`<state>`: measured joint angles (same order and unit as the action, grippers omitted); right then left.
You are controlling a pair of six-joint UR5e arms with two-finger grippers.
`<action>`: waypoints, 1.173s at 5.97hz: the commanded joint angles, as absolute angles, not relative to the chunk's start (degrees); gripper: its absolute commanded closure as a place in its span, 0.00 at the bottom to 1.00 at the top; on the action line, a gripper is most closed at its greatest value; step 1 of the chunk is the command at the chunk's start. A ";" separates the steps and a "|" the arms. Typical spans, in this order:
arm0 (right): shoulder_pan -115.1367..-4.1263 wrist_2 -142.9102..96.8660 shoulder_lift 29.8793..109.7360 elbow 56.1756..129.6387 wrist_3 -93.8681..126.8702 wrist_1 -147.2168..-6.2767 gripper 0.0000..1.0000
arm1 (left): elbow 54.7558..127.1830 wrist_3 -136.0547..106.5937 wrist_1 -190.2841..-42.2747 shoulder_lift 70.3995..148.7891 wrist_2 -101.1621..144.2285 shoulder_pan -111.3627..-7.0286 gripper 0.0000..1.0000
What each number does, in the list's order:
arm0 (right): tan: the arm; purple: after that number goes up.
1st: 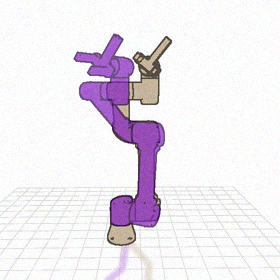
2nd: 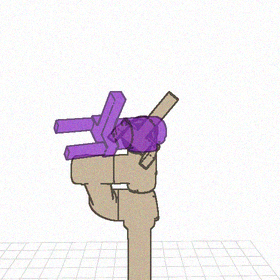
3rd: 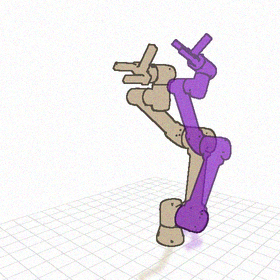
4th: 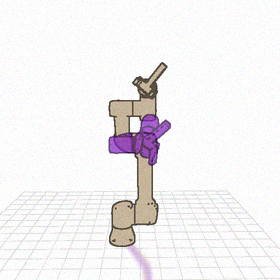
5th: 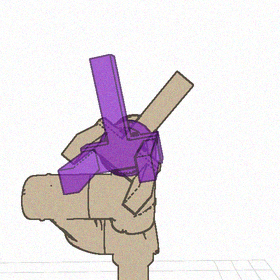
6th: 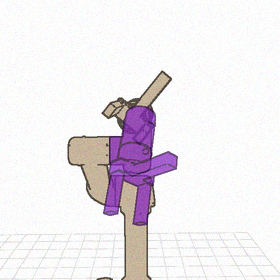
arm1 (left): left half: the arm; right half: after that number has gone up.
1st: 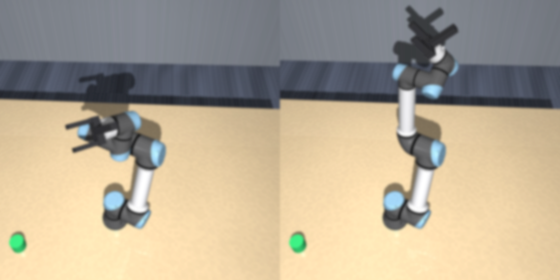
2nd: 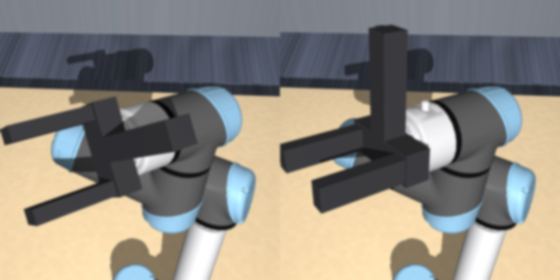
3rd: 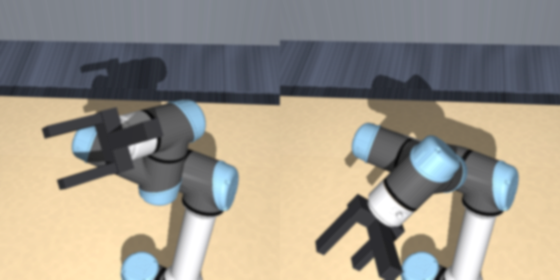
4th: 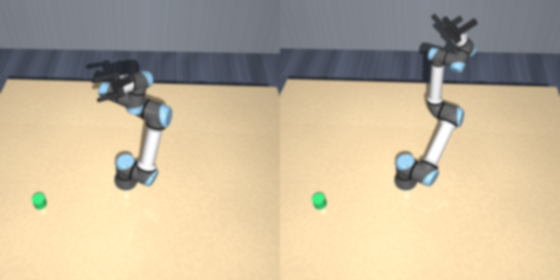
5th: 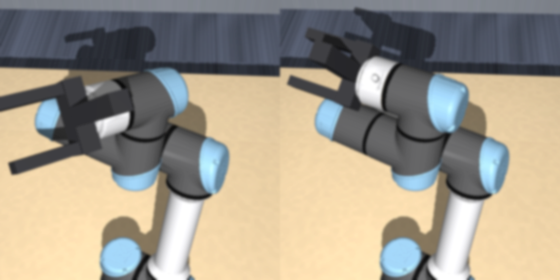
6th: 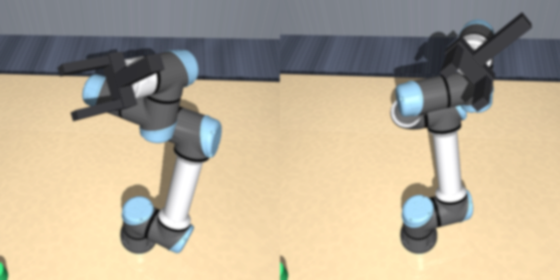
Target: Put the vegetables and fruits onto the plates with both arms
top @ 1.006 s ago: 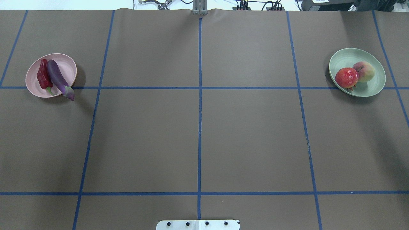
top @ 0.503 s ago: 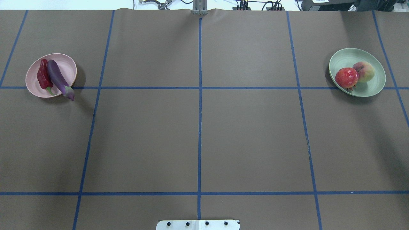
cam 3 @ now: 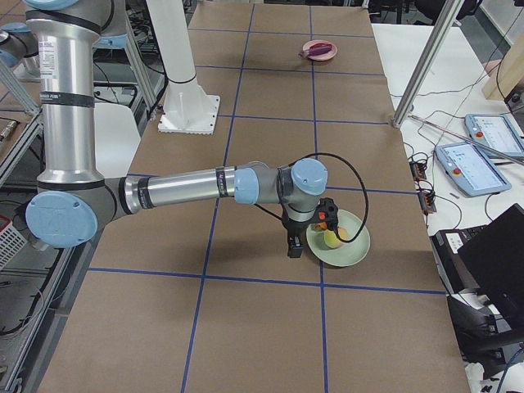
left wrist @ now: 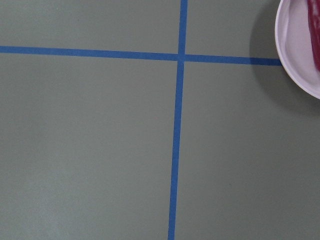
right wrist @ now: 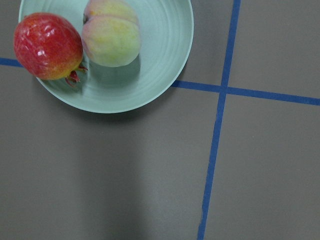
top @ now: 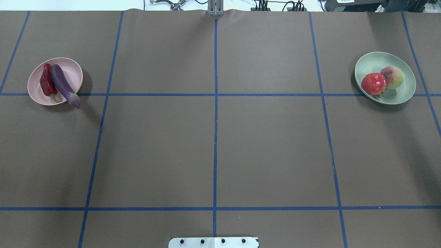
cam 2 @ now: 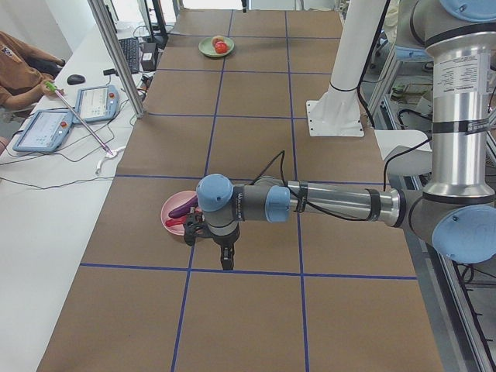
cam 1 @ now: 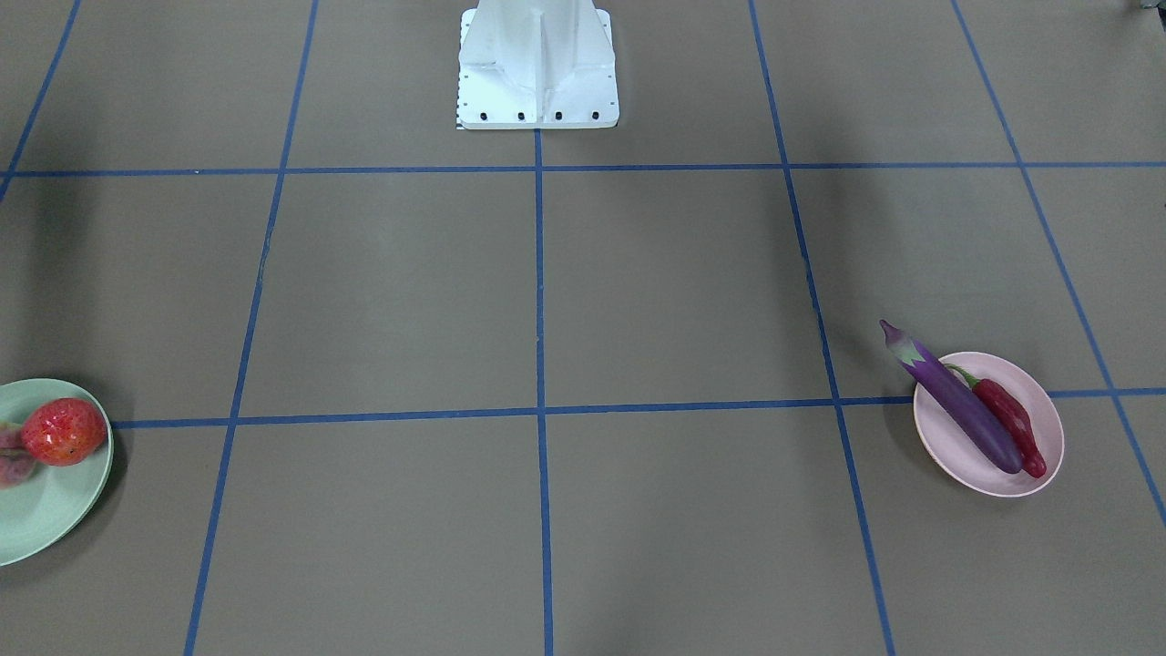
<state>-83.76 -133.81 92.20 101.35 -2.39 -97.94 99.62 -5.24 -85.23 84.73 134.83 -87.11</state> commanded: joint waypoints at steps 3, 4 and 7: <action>-85.43 -134.03 92.81 101.08 -3.43 -97.91 0.00 | 100.45 -5.10 -85.08 83.58 137.81 -92.89 0.00; -85.43 -134.03 92.90 101.42 -3.43 -97.82 0.00 | 100.20 -5.27 -85.17 84.11 137.46 -92.38 0.00; -85.43 -134.21 94.31 100.90 -3.61 -97.38 0.00 | 100.03 -5.19 -85.69 83.50 137.20 -92.29 0.00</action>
<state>-85.49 -134.05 94.07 101.25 -3.69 -97.44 100.48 -5.25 -85.59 83.82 137.55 -92.34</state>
